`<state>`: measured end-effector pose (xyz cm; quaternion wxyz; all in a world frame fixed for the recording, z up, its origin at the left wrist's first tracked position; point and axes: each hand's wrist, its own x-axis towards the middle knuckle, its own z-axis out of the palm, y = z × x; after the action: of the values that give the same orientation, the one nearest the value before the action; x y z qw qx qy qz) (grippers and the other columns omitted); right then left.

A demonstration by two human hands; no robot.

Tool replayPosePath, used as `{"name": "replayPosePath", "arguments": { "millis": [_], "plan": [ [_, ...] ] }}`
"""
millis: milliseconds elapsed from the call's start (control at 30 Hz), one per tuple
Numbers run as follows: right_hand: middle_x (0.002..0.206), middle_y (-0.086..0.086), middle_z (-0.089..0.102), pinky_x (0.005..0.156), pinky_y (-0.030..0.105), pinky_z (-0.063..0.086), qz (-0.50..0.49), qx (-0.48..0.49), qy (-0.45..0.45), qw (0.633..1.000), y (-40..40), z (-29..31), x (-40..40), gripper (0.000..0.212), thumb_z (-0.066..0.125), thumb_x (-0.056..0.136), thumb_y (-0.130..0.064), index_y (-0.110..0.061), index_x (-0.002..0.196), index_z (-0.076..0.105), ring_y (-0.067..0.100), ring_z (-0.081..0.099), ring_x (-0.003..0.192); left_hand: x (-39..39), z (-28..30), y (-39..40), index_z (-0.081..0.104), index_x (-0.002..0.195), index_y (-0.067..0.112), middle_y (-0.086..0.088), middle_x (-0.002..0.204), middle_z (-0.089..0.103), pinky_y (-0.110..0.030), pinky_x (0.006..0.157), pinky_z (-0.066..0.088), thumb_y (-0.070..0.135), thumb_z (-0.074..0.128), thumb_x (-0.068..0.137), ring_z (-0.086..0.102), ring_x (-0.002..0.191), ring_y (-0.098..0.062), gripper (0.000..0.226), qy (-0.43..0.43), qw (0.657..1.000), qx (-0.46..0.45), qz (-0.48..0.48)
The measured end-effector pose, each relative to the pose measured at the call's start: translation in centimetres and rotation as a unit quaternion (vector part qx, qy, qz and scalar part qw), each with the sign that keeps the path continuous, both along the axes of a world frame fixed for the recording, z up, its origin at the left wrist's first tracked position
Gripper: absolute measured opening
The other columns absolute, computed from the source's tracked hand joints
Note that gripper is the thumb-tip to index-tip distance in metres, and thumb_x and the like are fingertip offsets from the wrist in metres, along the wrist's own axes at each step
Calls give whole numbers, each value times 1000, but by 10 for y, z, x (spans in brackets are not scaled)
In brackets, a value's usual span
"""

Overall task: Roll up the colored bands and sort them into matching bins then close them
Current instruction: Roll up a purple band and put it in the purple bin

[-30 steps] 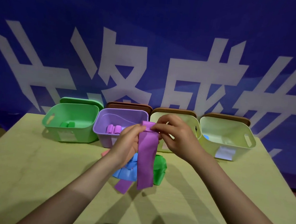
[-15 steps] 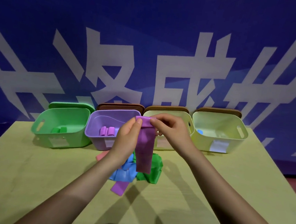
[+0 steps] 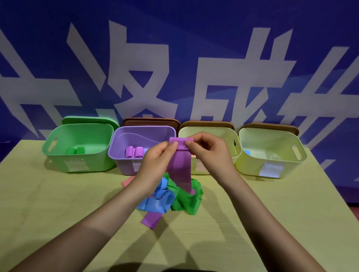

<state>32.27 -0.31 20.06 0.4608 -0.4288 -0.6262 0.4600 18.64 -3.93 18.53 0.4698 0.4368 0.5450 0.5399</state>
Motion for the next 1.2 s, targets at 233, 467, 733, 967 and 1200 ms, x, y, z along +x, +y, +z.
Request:
{"name": "replayPosePath", "arguments": {
  "millis": [233,467,733,967,1200],
  "plan": [
    [69,-3,63,60,15,43,0,-8,-11,1000,-3,-1,-9,16,66,86,-3,-17,80,69,6,53,65,-12,-10,0,73,86,33,-6,93,71,-47,86,50,32,53,95,64,92,-27,22,-15,1000,-8,-10],
    [68,2,60,56,12,43,19,-45,-50,998,-2,6,-10,15,63,87,-1,-14,80,67,-2,51,54,-12,-10,-1,66,89,22,-7,82,68,-33,66,48,17,48,99,61,72,-17,21,26,999,19,-10],
    [61,-2,51,52,16,34,-14,21,-123,992,0,2,-10,22,65,86,-4,-17,70,57,2,40,52,-16,-3,5,68,84,16,-9,78,65,-29,66,43,14,51,96,56,76,-17,21,17,1000,10,-19],
    [60,-1,50,52,13,34,12,27,-71,997,1,7,-4,22,65,86,0,-13,70,58,0,41,52,-8,2,16,65,78,10,-12,77,56,-35,68,37,23,56,95,49,74,-20,23,32,998,58,-17],
    [60,-5,52,55,14,38,-6,2,41,999,1,1,5,21,62,86,3,-12,72,59,4,45,56,1,7,21,67,89,5,-15,77,59,-31,63,43,27,55,95,54,72,-20,26,19,996,68,-54]
  ]
}}
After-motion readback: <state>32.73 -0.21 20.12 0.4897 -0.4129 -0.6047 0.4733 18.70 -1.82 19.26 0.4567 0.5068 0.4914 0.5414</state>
